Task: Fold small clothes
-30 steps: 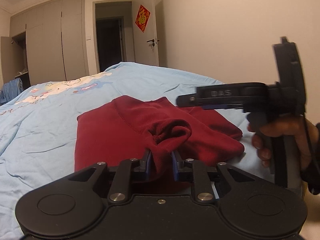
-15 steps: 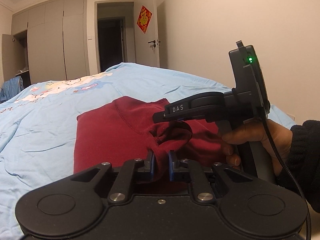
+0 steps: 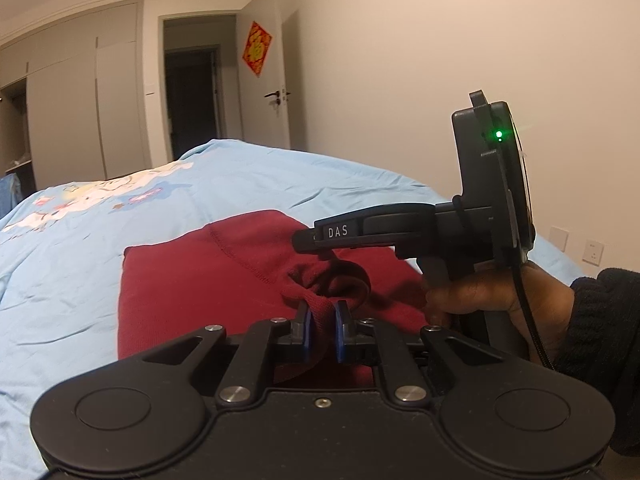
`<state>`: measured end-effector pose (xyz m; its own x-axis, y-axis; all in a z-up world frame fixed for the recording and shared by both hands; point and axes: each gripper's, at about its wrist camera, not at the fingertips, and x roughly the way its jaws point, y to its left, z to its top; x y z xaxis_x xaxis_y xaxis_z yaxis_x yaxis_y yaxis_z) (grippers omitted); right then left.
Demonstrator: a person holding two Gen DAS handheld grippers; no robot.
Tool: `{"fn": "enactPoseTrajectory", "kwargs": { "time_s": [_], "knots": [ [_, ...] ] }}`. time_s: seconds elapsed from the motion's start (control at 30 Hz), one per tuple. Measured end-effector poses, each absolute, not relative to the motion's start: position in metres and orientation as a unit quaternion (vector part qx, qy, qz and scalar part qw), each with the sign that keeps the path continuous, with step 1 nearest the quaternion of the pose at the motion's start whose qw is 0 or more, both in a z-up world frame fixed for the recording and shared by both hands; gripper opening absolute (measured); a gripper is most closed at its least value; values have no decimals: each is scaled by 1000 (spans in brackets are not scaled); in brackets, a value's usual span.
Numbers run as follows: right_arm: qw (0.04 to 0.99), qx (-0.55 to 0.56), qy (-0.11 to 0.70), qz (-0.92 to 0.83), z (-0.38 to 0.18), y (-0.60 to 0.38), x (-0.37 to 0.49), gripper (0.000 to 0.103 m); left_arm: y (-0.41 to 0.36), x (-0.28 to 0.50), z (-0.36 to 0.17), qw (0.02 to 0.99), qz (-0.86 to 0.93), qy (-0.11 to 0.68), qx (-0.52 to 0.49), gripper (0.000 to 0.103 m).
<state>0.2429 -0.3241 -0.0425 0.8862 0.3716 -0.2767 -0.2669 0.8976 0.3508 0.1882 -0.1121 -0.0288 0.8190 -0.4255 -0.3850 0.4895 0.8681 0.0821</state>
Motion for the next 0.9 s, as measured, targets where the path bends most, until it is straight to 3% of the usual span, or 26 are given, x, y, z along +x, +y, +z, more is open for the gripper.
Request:
{"fn": "enactPoseTrajectory", "kwargs": {
  "time_s": [0.77,0.9],
  "knots": [
    [968,178,158,83,-48,-378,216,8,-151,212,-38,928,-312,178,95,11],
    [966,187,170,60,-54,-384,219,4,-147,223,-42,928,-312,186,85,11]
  ]
}}
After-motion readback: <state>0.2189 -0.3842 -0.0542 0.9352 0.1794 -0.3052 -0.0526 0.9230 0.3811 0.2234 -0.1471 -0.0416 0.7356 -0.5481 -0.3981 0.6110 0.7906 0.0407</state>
